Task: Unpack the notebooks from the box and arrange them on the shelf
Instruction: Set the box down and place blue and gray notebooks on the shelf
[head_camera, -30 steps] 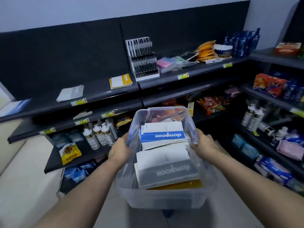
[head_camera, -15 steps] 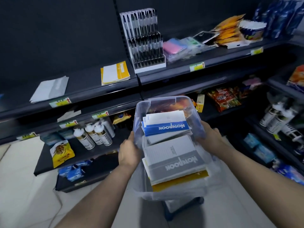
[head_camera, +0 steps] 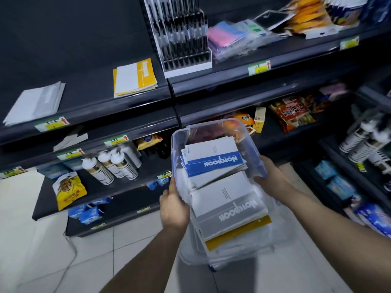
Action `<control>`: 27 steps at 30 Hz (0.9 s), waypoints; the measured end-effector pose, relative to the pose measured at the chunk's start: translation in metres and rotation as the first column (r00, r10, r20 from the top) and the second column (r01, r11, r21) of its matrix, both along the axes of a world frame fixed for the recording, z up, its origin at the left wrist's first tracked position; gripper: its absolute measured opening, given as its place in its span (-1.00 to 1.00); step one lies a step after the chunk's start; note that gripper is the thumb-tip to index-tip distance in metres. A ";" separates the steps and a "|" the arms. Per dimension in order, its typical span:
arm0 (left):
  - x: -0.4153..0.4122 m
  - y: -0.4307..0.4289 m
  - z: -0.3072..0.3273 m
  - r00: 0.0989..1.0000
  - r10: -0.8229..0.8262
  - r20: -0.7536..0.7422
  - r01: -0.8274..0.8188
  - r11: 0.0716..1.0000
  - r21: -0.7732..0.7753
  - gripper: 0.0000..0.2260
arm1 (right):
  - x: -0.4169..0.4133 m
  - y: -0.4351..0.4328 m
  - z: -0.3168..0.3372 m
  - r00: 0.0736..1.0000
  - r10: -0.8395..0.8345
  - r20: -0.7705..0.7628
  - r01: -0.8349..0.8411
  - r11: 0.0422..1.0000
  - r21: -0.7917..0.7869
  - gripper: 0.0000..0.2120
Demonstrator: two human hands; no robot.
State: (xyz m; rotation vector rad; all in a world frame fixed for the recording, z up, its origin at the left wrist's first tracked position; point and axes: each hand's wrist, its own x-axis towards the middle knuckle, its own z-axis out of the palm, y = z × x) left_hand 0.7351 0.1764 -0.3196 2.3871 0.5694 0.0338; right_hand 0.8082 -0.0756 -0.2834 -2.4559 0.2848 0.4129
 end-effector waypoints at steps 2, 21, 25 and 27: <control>-0.002 0.001 0.004 0.999 -0.013 -0.036 0.014 1.000 0.012 -0.47 | -0.001 -0.001 -0.007 1.000 -0.008 -0.016 0.008 1.000 0.002 -0.32; -0.005 0.019 0.057 0.979 -0.122 -0.161 0.139 0.985 0.100 -0.51 | -0.035 0.043 0.011 0.919 0.377 0.113 -0.282 0.831 -0.479 -0.44; -0.004 0.039 0.073 0.980 -0.145 -0.136 0.162 0.979 0.122 -0.49 | -0.043 0.058 0.016 0.916 0.388 0.101 -0.289 0.813 -0.505 -0.43; -0.004 0.050 0.080 0.977 -0.175 -0.126 0.190 0.974 0.121 -0.48 | -0.045 0.067 0.020 0.922 0.377 0.087 -0.287 0.816 -0.502 -0.43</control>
